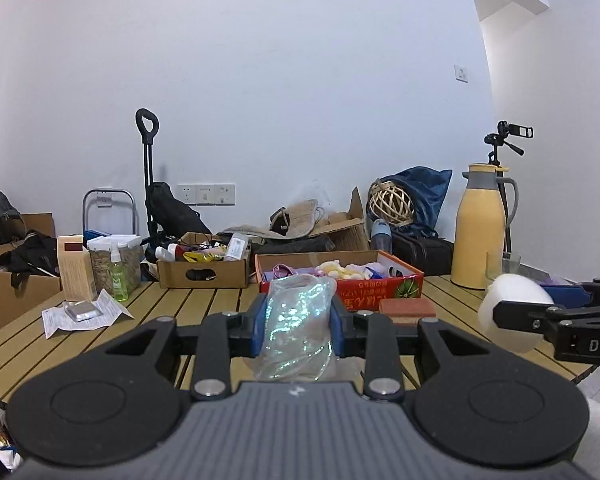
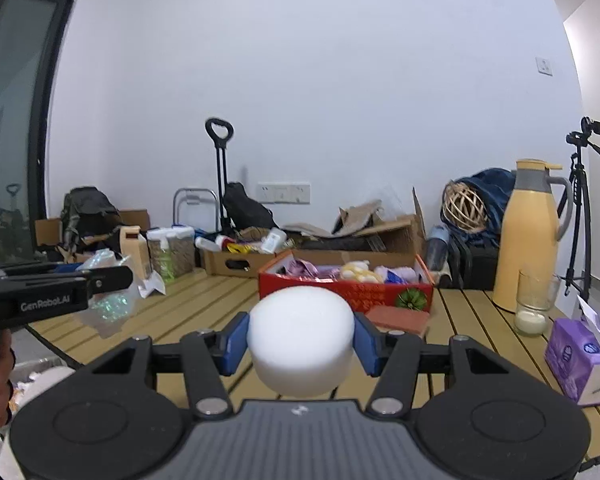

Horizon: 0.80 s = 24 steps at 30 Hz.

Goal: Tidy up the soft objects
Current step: 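Carry the bag with the left gripper while the right carries the puck into the box, open both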

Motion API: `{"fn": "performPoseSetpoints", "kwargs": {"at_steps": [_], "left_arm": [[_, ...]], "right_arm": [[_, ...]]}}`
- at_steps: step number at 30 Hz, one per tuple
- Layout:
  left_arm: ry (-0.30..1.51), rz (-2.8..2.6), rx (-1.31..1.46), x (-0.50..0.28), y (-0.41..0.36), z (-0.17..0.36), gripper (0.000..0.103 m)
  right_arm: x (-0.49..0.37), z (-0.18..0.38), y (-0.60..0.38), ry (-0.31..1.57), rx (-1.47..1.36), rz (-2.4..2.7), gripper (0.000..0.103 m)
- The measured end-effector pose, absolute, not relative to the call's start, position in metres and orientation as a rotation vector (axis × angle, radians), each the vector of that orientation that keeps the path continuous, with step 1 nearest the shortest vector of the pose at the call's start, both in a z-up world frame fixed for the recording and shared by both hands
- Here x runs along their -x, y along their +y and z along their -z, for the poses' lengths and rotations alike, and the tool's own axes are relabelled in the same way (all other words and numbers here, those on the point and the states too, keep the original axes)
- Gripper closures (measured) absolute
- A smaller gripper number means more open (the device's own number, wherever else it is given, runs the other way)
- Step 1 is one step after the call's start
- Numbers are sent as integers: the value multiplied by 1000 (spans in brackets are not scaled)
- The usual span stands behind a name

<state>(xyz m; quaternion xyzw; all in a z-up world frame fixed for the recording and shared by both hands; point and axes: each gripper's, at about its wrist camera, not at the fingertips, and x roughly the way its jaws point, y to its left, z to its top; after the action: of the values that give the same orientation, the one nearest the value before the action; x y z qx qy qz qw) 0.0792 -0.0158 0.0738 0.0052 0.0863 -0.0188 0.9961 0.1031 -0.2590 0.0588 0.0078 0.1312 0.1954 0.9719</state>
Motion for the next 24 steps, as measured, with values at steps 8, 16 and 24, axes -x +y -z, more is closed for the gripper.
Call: {"fn": "performPoseSetpoints", "kwargs": {"at_steps": [8, 16, 24], "left_arm": [[188, 57, -3, -103, -13, -65, 72], [247, 174, 18, -211, -16, -68, 72], [400, 293, 86, -393, -27, -70, 72]], "right_arm": [[-118, -55, -250, 276, -17, -403, 49], [-207, -57, -248, 306, 20, -416, 49], [-381, -53, -262, 414, -43, -417, 49]]}}
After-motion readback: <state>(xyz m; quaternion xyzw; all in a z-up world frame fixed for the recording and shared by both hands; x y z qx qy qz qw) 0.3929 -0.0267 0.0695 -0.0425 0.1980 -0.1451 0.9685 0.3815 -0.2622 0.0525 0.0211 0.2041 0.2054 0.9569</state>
